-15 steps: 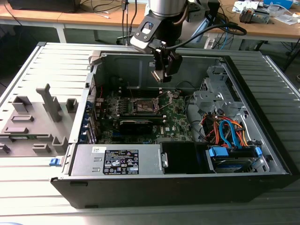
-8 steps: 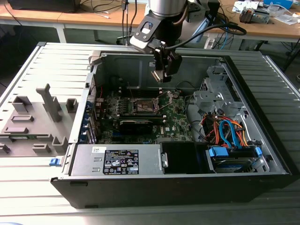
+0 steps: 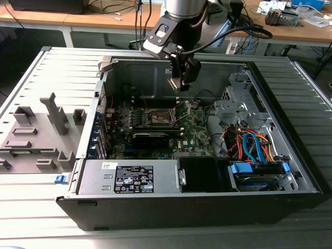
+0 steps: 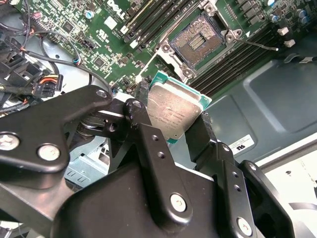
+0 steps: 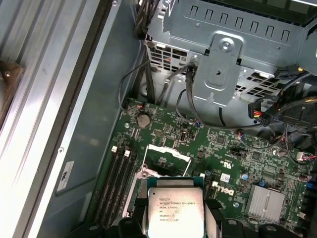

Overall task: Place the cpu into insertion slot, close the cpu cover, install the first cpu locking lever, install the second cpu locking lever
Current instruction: 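Place the cpu into insertion slot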

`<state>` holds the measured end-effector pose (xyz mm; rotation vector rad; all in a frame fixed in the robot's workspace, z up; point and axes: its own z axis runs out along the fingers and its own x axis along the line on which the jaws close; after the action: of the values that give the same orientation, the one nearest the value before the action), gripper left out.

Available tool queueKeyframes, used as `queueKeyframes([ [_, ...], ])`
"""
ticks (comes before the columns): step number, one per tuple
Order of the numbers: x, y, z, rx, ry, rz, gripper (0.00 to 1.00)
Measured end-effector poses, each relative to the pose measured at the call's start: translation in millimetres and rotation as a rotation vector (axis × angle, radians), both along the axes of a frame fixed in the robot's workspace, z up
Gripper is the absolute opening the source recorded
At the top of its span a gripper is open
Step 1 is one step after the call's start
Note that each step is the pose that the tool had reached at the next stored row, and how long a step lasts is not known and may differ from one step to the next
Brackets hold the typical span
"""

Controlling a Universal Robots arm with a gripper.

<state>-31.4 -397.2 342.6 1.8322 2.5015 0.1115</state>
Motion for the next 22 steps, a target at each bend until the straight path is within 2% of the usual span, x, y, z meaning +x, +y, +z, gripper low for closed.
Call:
queueKeyframes([
  [22,0.0,0.0,-0.1,0.0000,0.0000,-0.048,0.55],
])
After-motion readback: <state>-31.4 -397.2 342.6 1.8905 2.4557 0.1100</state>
